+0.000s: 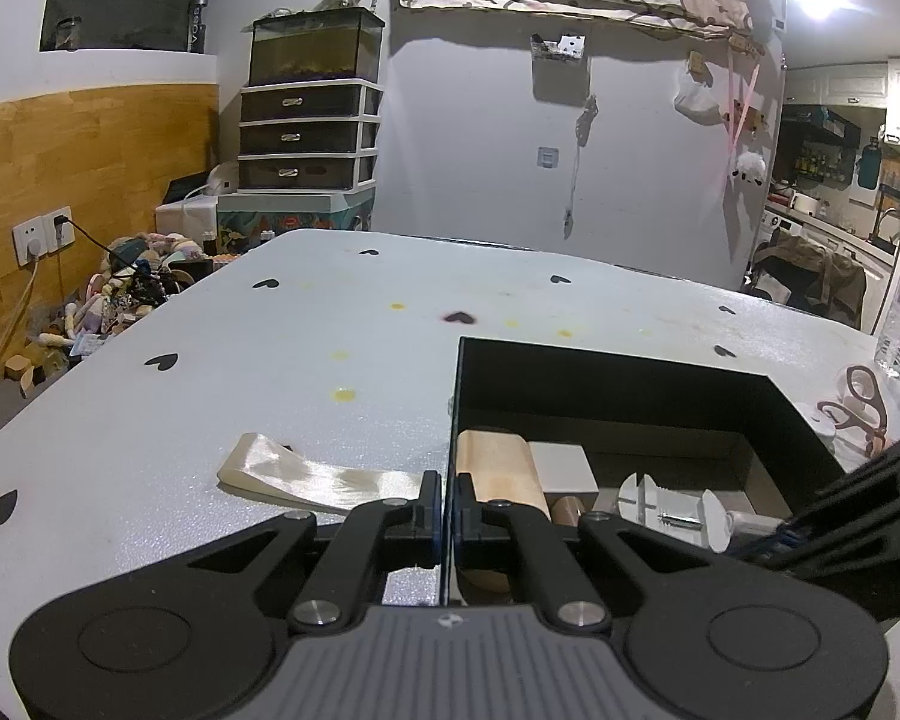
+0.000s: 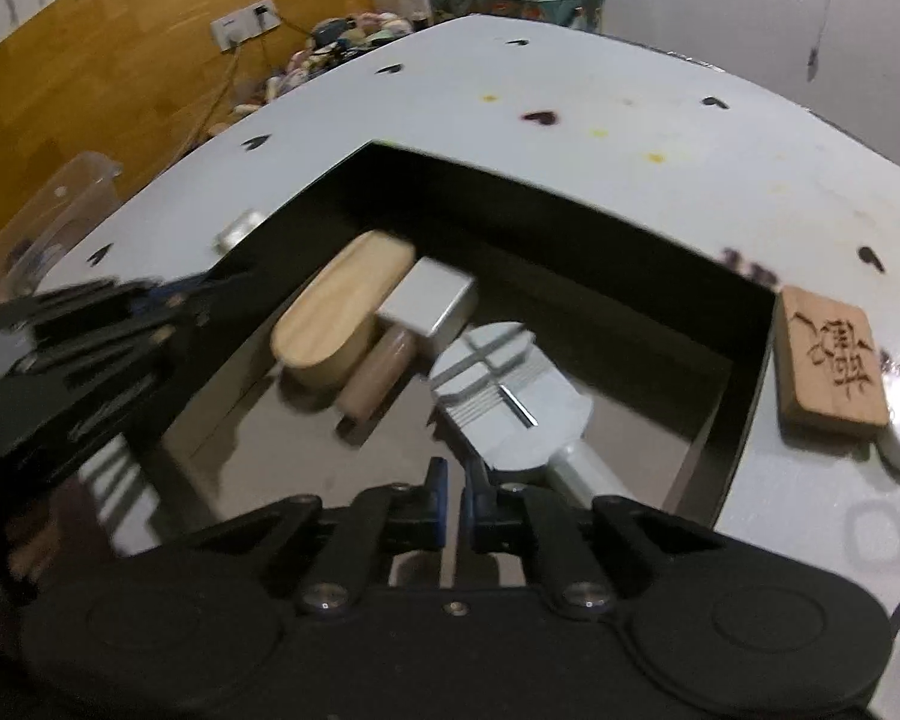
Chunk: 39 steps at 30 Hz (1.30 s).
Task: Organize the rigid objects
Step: 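Place the beige plastic holder into the black box and open the right tool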
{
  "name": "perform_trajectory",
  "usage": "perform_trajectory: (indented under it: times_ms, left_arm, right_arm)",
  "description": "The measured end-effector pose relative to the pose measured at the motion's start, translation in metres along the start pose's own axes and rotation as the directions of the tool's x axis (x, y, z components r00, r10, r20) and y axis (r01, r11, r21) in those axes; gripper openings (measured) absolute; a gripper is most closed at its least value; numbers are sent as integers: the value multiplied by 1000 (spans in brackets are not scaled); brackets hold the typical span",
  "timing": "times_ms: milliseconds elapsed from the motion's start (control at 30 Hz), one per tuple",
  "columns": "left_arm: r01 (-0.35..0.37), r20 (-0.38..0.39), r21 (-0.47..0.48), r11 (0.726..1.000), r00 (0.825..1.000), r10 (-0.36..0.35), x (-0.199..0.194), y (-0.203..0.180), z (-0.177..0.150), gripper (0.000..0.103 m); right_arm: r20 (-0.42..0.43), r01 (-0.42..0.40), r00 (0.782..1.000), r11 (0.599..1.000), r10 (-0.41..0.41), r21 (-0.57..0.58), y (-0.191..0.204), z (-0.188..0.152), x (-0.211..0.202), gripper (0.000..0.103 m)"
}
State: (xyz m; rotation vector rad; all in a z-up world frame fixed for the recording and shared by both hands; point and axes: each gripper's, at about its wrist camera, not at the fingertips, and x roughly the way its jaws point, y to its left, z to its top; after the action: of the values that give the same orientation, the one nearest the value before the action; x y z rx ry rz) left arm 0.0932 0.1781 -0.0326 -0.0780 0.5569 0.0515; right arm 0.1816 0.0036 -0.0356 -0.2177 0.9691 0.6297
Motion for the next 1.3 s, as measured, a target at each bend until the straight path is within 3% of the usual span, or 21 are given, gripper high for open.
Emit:
perform_trajectory:
  times_ms: [67, 167, 433, 567, 767, 833, 900, 1000, 1067, 1100, 1300]
  left_arm:
    - [0, 0, 1, 1000, 1000, 0, 0, 0, 0, 3]
    - [-1, -1, 3, 1000, 1000, 1, 0, 0, 0, 3]
    - [-3, 9, 4, 1000, 1000, 3, -4, 1, 0, 3]
    - [-5, 9, 4, 1000, 1000, 5, -4, 0, -1, 3]
    - [-8, 10, 3, 1000, 1000, 8, -4, -1, -1, 3]
    - [-9, 10, 4, 1000, 1000, 9, -4, -1, -1, 3]
    - [-8, 10, 4, 1000, 1000, 8, -4, -1, -1, 3]
    - [-8, 10, 5, 1000, 1000, 8, -4, -1, -1, 3]
    - [-6, 12, 5, 1000, 1000, 6, -5, -1, -1, 3]
    - [-7, 12, 6, 1000, 1000, 7, -5, -1, -1, 3]
    - [-8, 11, 6, 1000, 1000, 8, -5, -1, -1, 3]
  right_arm:
    - [19, 33, 999, 999, -33, 0, -4, 6, 5, 5]
    - [13, 15, 1000, 1000, -15, 20, -9, 8, 8, 3]
    - [84, 9, 996, 1000, -9, 5, -6, 2, -21, 15]
    - [117, 97, 989, 995, -94, -21, -9, 2, -31, 53]
    - [100, 180, 981, 975, -168, -132, -3, 9, -13, 63]
    - [103, 201, 977, 967, -186, -156, -2, 12, -8, 62]
    - [57, 167, 985, 974, -160, -154, -5, 18, 2, 47]
    - [60, 199, 980, 960, -191, -196, 0, 20, 10, 49]
    - [56, 191, 981, 959, -183, -208, 3, 21, 12, 47]
    - [58, 169, 985, 960, -160, -224, 5, 22, 13, 38]
    - [82, 145, 989, 946, -126, -289, 18, 22, 15, 35]
